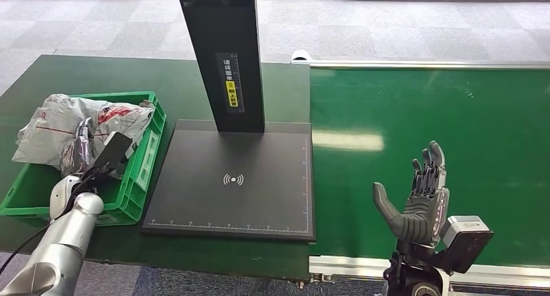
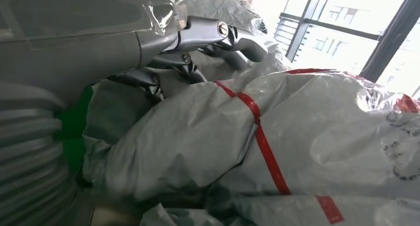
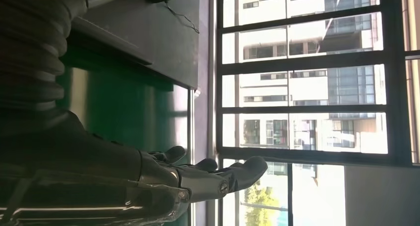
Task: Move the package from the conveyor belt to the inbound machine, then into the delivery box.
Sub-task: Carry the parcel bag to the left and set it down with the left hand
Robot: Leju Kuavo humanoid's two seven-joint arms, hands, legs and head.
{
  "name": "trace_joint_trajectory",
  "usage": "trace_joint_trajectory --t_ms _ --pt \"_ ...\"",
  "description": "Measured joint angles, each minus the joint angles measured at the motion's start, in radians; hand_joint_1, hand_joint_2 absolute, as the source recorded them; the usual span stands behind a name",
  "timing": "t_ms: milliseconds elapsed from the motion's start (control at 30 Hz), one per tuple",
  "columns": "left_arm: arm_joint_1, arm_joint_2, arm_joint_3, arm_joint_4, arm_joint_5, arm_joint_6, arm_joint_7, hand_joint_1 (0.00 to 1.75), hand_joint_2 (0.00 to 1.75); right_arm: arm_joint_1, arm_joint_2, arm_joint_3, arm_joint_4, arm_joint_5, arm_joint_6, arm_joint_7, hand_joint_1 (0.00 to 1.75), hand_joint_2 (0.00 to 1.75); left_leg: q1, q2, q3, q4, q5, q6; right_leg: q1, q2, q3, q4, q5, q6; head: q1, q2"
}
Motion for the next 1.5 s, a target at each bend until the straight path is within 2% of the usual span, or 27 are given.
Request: trace_joint_trajectory --t_ms 233,633,767,1000,1100,1200,1333,1500 --pt "0.031 -0.011 0.0 -0.058 0.001 -0.011 -0.001 0.0 1.75 0.005 0.0 0.0 0.0 0.002 -0.002 0.002 0.0 1.75 -0.001 -0.001 -0.001 0.0 0.0 0.0 -0.002 -0.001 0.0 0.0 0.0 0.0 0.0 0.0" --pt "0.048 -0.015 0.0 -0.079 0.002 -0.011 -0.003 0.0 1.75 0.006 0.0 0.0 0.0 0.003 -0.002 0.002 0.0 1.75 -0.002 -0.001 -0.001 0.0 0.0 0.0 -0.002 -0.001 0.0 0.0 0.0 0.0 0.0 0.0" --pt "0.071 -0.026 0.001 -0.119 0.067 -0.011 -0.058 0.0 1.75 0.007 0.0 0.0 0.0 0.004 -0.004 0.002 0.0 1.75 -0.002 -0.001 -0.001 0.0 0.0 0.0 -0.002 -0.001 -0.001 0.0 0.0 0.0 0.0 0.0" --pt "0.18 -0.115 0.0 -0.403 0.473 -0.005 -0.234 0.0 1.75 0.024 0.001 -0.001 -0.001 0.019 -0.027 0.002 0.0 1.75 -0.002 0.0 -0.007 0.001 0.0 0.001 -0.002 -0.001 -0.007 0.0 0.0 0.001 0.0 0.0" --pt "0.23 -0.159 -0.004 -0.555 0.693 -0.098 -0.291 0.0 1.75 0.033 0.002 -0.003 -0.002 0.028 -0.031 0.005 0.0 1.75 -0.002 0.0 -0.009 0.001 0.0 0.001 -0.002 -0.001 -0.009 0.0 0.0 0.001 0.0 0.0" --pt "0.318 -0.212 -0.028 -0.731 0.888 -0.215 -0.337 0.0 1.75 0.047 0.002 -0.004 -0.002 0.032 -0.031 0.013 0.0 1.75 -0.002 0.0 -0.011 0.001 -0.001 0.001 -0.002 -0.001 -0.011 0.0 0.0 0.001 0.0 0.0" --pt "0.435 -0.272 -0.087 -0.915 0.983 -0.274 -0.345 0.0 1.75 0.074 0.002 -0.004 -0.002 0.029 -0.03 0.028 0.0 1.75 -0.002 0.0 -0.013 0.001 -0.001 0.001 -0.002 -0.001 -0.013 -0.001 0.0 0.001 0.0 0.0" --pt "0.547 -0.322 -0.154 -1.047 1.018 -0.337 -0.327 0.0 1.75 0.11 0.002 0.0 -0.002 0.022 -0.031 0.053 0.0 1.75 -0.002 -0.001 -0.014 0.001 -0.001 0.001 -0.002 -0.001 -0.013 -0.001 0.0 0.001 0.0 0.0"
